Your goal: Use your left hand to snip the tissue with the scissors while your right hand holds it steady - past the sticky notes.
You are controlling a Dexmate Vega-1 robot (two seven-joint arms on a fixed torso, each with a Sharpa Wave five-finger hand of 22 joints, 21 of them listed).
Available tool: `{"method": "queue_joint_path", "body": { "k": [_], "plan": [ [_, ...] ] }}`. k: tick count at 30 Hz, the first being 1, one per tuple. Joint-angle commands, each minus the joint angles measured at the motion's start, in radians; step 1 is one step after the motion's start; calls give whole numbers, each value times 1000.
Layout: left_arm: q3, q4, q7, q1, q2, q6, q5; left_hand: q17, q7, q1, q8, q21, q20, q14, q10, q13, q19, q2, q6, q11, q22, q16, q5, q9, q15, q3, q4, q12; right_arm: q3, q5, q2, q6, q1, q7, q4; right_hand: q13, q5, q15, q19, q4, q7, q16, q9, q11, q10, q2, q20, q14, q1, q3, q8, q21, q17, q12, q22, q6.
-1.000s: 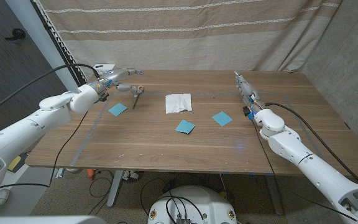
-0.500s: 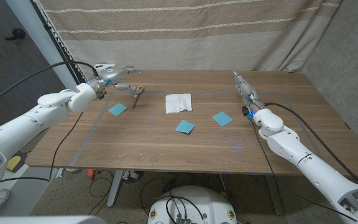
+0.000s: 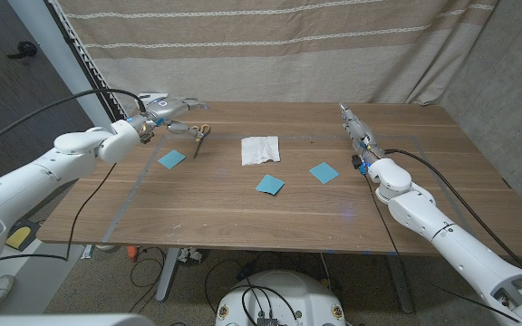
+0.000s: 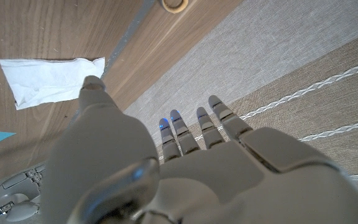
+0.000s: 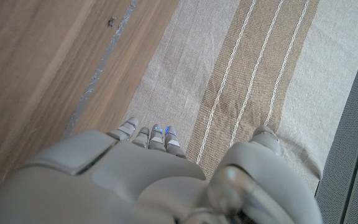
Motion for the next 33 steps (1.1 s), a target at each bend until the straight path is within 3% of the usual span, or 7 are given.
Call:
{"method": "queue_joint_path", "body": {
  "k": [1,3,20,25,33],
  "plan": [
    [31,5,-12,-42,19,-14,84,4,-2,18,8,2,-153,0,23,6,-1,6,10,0,3,5,11,5,-178,4,-2,13,2,-2,-3,-7,-9,-10,-14,5,4,-6,5,-1,-1,3,3,-2,3,7,-2,-6,2,-6,0,2,3,4,2,3],
    [36,9,-11,-49,19,-17,95,4,-4,23,23,2,-153,2,36,9,-2,11,37,-1,3,6,12,9,-177,5,-3,19,3,-1,-3,-8,-10,-10,-15,5,4,-5,5,-1,-1,3,3,-3,2,7,-2,-6,3,-7,0,1,3,4,2,3],
    [80,48,38,-106,18,-40,194,3,10,46,30,3,-165,2,51,14,1,9,25,-2,2,4,18,21,-178,6,-13,23,1,-4,-3,-4,-8,-7,-10,5,5,-4,3,-1,0,2,3,0,3,8,0,-7,4,-9,0,0,3,4,2,3],
    [89,62,43,-112,16,-43,195,2,12,52,44,-3,-155,-43,64,17,-20,9,40,-2,2,-9,21,29,-174,5,-14,25,4,-2,-3,-9,-14,-14,-20,5,5,-5,2,-1,-1,2,3,-2,2,9,1,-7,5,-10,-1,0,3,3,2,3],
    [113,76,29,-127,13,-32,224,2,10,53,48,-4,-147,-55,66,16,-32,11,41,-2,3,-6,22,32,-175,3,-12,22,4,-5,-7,-14,-17,-17,-31,4,6,-6,1,-1,-1,2,3,-3,3,10,2,-7,6,-11,-1,0,3,3,2,2]
  ]
}}
